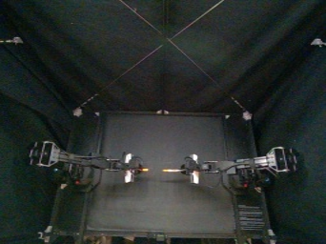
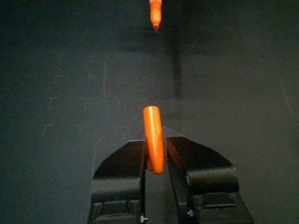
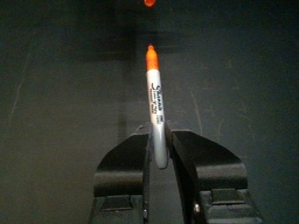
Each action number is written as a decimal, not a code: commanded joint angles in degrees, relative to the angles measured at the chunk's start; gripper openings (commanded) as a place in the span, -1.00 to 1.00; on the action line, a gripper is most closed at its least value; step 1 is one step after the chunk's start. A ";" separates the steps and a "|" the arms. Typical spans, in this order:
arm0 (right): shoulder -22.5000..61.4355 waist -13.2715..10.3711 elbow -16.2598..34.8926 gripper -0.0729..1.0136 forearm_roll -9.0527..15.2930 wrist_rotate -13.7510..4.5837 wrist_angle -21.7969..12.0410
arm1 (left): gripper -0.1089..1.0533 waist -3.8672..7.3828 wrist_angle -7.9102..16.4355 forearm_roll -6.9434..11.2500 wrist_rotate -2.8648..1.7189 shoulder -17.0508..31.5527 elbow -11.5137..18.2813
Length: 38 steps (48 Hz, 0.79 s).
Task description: Uncap the pen
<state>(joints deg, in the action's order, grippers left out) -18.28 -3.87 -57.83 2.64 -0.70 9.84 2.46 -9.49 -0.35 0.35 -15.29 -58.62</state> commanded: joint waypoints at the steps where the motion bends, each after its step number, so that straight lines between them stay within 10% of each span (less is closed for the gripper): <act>1: -1.14 -0.09 0.79 0.12 0.00 0.09 0.53 | 0.05 -0.09 -0.62 0.00 0.00 -0.53 0.62; 38: -1.14 -0.18 0.88 0.12 0.09 0.09 0.53 | 0.05 -0.09 -1.14 -0.09 0.00 -0.53 0.62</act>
<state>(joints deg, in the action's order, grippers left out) -18.37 -3.87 -57.74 2.72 -0.70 9.84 2.37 -10.11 -0.35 0.26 -15.29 -58.62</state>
